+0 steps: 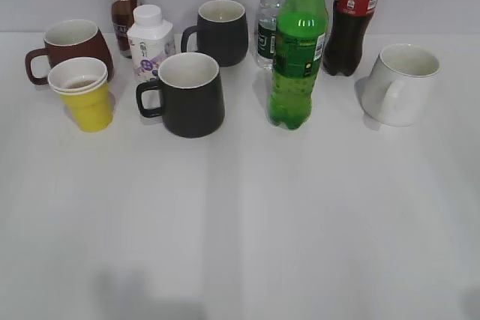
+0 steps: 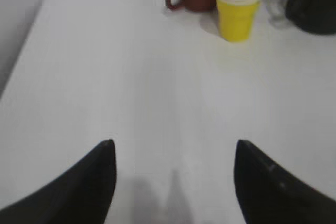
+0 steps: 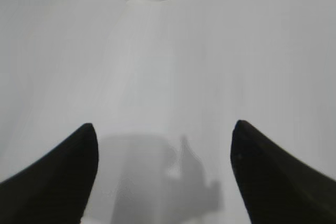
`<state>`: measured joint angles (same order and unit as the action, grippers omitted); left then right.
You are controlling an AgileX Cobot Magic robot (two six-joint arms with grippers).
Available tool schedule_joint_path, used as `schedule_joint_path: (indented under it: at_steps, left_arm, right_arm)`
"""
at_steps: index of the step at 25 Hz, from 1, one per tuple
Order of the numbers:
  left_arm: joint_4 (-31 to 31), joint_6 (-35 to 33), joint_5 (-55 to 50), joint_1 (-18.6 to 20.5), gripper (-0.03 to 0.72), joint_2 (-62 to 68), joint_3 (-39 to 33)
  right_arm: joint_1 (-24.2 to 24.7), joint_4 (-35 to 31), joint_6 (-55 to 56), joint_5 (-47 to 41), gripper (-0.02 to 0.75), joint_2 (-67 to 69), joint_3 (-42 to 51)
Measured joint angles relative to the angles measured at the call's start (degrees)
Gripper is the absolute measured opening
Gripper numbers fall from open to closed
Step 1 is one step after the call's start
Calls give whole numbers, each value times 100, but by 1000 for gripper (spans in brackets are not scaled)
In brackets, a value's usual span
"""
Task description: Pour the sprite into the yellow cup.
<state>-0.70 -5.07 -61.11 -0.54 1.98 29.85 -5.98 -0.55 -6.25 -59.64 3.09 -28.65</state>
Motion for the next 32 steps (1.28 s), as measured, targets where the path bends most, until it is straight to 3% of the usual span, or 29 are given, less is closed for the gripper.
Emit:
schedule_joint_path:
  at_steps: [5,32]
  left_arm:
    - [-6,0,-9,119,533,-239,-6]
    - [-6,0,-3,119,533,-243,-6]
  right_arm:
    - [181,0,0,-2,589,-330,0]
    - [188,0,0,-2,589,-343,2]
